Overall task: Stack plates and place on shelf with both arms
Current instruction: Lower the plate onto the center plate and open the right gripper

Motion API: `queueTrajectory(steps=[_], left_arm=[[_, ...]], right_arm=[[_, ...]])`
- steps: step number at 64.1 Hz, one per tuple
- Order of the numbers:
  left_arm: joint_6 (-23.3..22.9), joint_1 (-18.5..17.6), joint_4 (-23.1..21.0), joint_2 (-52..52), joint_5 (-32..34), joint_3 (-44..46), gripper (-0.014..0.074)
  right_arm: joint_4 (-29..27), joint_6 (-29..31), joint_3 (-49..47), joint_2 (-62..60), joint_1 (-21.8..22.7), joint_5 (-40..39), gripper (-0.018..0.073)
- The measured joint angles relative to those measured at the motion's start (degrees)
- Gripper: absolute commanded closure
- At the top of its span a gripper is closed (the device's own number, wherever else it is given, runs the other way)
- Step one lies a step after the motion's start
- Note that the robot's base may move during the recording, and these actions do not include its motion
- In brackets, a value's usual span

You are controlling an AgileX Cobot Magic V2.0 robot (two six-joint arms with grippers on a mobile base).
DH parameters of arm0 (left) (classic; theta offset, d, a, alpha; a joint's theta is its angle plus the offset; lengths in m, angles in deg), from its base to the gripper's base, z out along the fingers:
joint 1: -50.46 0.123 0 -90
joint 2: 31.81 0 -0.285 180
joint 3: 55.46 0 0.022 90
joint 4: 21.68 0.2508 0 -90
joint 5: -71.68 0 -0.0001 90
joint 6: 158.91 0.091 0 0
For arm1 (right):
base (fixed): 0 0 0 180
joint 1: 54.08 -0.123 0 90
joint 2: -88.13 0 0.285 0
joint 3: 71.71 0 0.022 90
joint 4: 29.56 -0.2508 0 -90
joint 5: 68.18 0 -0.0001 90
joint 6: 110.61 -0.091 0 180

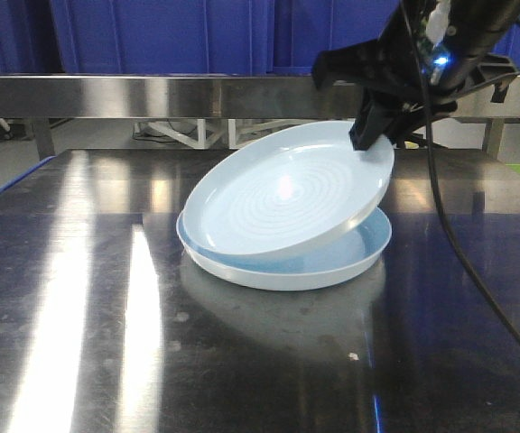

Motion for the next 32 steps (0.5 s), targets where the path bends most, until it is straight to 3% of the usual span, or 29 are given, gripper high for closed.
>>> queueTrajectory(steps=[3, 9, 14, 32], left_arm=[[0.00, 0.00, 0.00, 0.00, 0.00, 0.00, 0.0513], [0.00, 0.00, 0.00, 0.00, 0.00, 0.00, 0.0513], [0.00, 0.00, 0.00, 0.00, 0.00, 0.00, 0.0513], [0.00, 0.00, 0.00, 0.00, 0.00, 0.00, 0.0513]], right_arm=[[0.00, 0.00, 0.00, 0.24, -0.10, 0.00, 0.0370], [0.00, 0.00, 0.00, 0.86, -0.10, 0.27, 0.0110], [0.00, 0.00, -0.13, 1.31, -0.10, 1.27, -0.0011], [0.00, 0.00, -0.13, 4.69, -0.10, 4.81, 0.0071]])
